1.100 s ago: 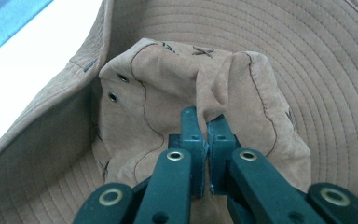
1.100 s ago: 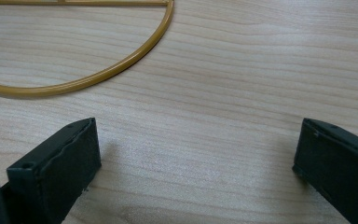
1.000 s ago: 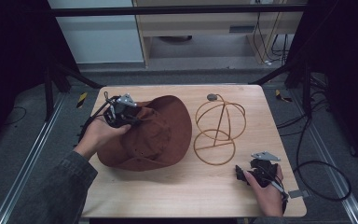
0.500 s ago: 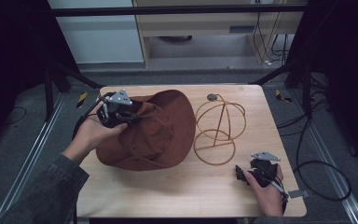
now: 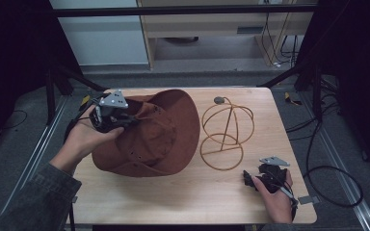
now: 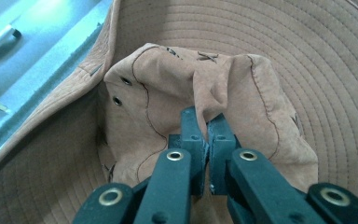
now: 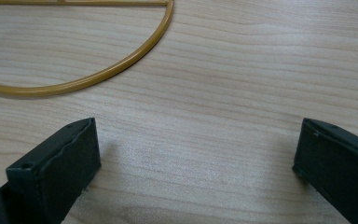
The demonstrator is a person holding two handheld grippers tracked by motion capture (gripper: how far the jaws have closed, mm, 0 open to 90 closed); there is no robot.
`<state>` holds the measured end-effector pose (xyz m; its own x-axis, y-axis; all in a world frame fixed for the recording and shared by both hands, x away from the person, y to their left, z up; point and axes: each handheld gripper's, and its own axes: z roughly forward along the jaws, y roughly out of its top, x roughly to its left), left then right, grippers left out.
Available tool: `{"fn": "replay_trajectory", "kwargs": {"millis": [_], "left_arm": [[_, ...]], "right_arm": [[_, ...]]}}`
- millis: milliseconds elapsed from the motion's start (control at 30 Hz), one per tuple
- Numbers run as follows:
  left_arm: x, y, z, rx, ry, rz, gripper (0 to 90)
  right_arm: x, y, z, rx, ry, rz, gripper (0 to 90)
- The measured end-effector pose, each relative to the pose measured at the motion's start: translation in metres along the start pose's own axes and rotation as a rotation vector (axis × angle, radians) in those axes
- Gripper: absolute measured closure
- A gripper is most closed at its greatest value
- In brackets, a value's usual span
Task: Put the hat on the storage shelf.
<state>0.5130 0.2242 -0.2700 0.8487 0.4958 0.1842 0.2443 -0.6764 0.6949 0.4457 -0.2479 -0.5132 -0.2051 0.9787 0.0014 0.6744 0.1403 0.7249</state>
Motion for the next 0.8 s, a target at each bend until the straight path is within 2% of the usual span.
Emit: {"fn": "replay_trajectory", "kwargs": {"millis": [100, 467, 800], "left_arm": [[0.001, 0.007, -0.013, -0.012, 0.021, 0.012, 88.0], [0.005, 0.027, -0.040, -0.037, 0.059, 0.034, 87.9], [0.002, 0.040, -0.046, -0.036, 0.068, 0.055, 88.0]], "right_arm": [[0.000, 0.000, 0.000, 0.000, 0.000, 0.001, 0.4], [0.000, 0.000, 0.000, 0.000, 0.001, 0.000, 0.4], [0.000, 0.000, 0.000, 0.000, 0.000, 0.000, 0.4]]}}
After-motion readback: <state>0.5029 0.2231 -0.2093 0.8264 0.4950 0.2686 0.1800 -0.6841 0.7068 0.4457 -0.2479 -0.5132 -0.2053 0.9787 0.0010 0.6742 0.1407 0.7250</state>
